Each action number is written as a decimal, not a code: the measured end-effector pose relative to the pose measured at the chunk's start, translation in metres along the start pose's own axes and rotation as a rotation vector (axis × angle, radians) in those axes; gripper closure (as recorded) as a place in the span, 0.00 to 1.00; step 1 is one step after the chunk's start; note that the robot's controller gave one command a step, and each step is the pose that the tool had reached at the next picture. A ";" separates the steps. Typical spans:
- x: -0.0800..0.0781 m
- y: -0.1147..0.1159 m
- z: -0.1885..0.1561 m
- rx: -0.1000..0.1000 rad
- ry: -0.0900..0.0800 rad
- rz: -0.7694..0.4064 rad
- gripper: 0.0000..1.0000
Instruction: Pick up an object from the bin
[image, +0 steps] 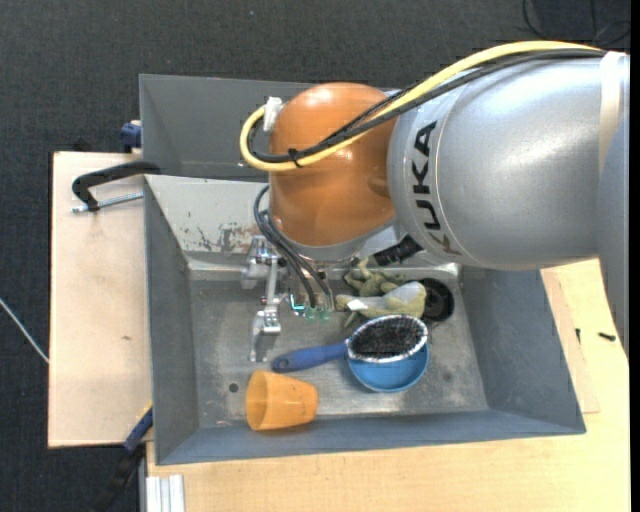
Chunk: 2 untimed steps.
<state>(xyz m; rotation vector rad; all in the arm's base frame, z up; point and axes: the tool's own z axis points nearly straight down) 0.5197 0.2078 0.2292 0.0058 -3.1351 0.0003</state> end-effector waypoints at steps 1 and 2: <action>0.018 -0.022 0.114 -0.005 -0.017 -0.143 0.00; -0.011 -0.117 0.121 0.003 -0.013 -0.252 0.00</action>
Offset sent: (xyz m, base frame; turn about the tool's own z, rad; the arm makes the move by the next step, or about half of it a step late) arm -0.0282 -0.0325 -0.1592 -0.1757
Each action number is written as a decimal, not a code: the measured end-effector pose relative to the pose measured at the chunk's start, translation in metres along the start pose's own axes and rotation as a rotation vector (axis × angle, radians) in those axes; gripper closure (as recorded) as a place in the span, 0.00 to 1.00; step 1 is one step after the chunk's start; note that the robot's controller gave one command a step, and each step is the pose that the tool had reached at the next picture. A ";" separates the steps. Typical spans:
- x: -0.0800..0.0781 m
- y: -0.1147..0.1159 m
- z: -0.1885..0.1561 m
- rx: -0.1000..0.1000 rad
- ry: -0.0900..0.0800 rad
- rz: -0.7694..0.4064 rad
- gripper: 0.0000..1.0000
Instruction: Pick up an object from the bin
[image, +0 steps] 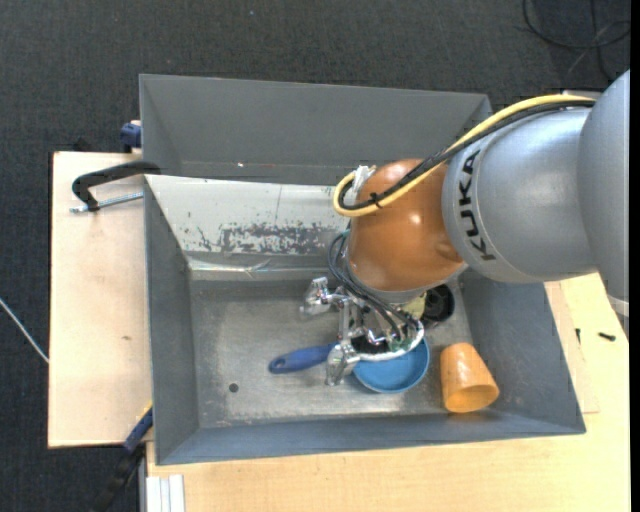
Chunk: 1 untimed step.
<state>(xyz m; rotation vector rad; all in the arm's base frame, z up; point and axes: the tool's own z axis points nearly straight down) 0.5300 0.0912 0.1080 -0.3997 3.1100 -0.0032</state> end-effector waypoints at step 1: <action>-0.013 -0.086 0.007 -0.004 0.001 0.084 0.00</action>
Offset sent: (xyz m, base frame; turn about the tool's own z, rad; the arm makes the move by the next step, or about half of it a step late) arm 0.0325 -0.0781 -0.0080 0.0756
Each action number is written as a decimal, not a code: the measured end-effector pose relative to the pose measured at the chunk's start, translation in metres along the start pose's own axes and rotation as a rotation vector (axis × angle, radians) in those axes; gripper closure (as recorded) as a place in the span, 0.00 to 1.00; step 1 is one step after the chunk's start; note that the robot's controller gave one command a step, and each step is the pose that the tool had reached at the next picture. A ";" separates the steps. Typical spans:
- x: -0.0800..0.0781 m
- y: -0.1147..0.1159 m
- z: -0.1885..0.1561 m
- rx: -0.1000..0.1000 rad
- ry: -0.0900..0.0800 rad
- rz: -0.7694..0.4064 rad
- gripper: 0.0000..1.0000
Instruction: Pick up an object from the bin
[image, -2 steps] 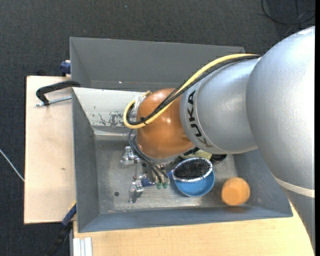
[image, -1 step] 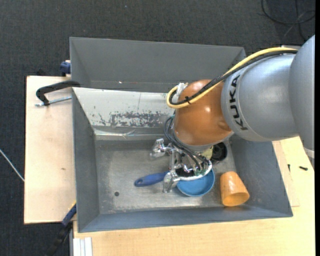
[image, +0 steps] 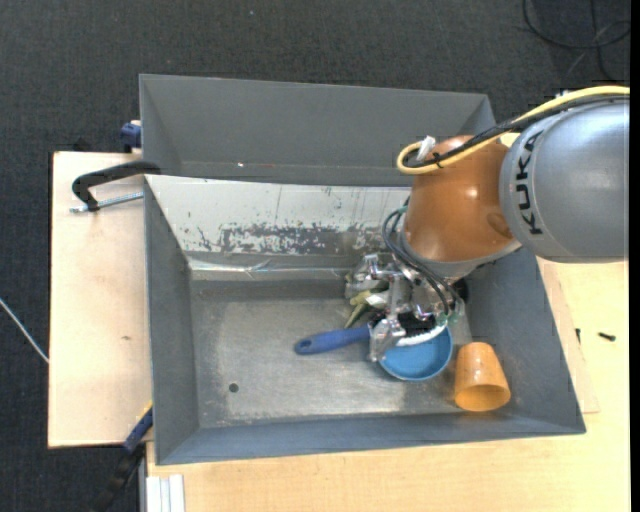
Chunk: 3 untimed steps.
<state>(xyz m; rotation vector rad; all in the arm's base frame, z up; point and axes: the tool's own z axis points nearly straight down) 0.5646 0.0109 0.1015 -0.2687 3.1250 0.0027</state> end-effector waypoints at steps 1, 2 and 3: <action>-0.001 -0.009 0.027 -0.007 0.002 0.022 0.00; -0.002 -0.007 0.026 -0.001 0.002 0.020 0.00; -0.002 -0.006 0.025 -0.004 0.004 0.021 1.00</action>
Offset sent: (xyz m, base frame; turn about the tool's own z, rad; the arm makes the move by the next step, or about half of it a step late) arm 0.0001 -0.0137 -0.0315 0.0213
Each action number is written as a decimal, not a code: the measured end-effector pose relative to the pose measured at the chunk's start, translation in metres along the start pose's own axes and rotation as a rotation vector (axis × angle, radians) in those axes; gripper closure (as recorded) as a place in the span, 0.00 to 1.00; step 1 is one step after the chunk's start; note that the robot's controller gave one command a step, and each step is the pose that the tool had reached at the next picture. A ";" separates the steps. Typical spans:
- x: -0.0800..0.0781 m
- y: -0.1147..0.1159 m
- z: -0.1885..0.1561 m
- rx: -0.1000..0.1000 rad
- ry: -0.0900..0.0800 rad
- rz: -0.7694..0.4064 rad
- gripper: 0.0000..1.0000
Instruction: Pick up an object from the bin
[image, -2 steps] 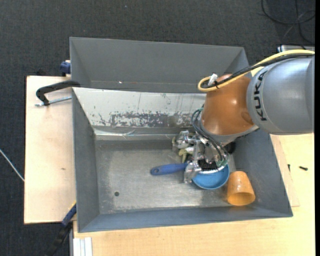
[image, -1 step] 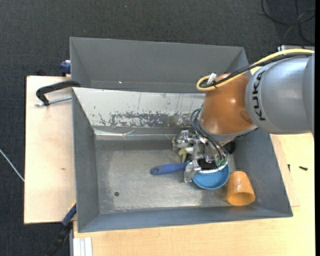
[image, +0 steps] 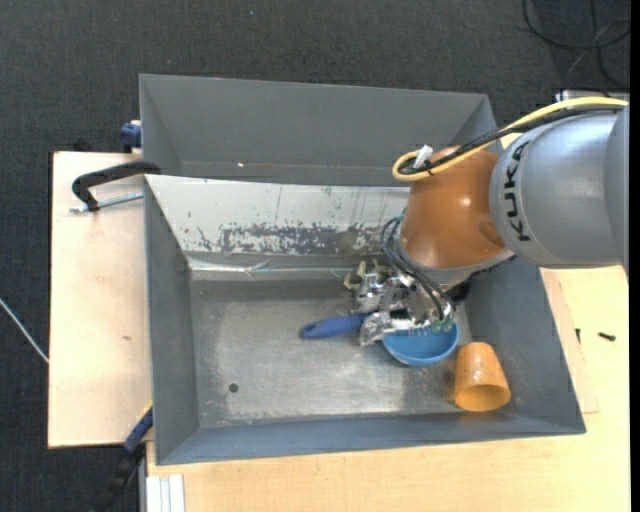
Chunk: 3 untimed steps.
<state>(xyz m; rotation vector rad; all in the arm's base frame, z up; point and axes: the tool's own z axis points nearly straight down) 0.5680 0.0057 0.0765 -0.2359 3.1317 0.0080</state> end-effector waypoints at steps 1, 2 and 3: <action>-0.001 0.002 -0.022 0.002 -0.002 0.000 1.00; -0.002 0.003 -0.032 0.003 -0.003 0.001 1.00; -0.003 0.004 -0.067 0.005 -0.007 0.002 1.00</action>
Offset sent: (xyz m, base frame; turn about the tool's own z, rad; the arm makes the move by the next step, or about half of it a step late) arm 0.0000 -0.0002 0.0210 0.0000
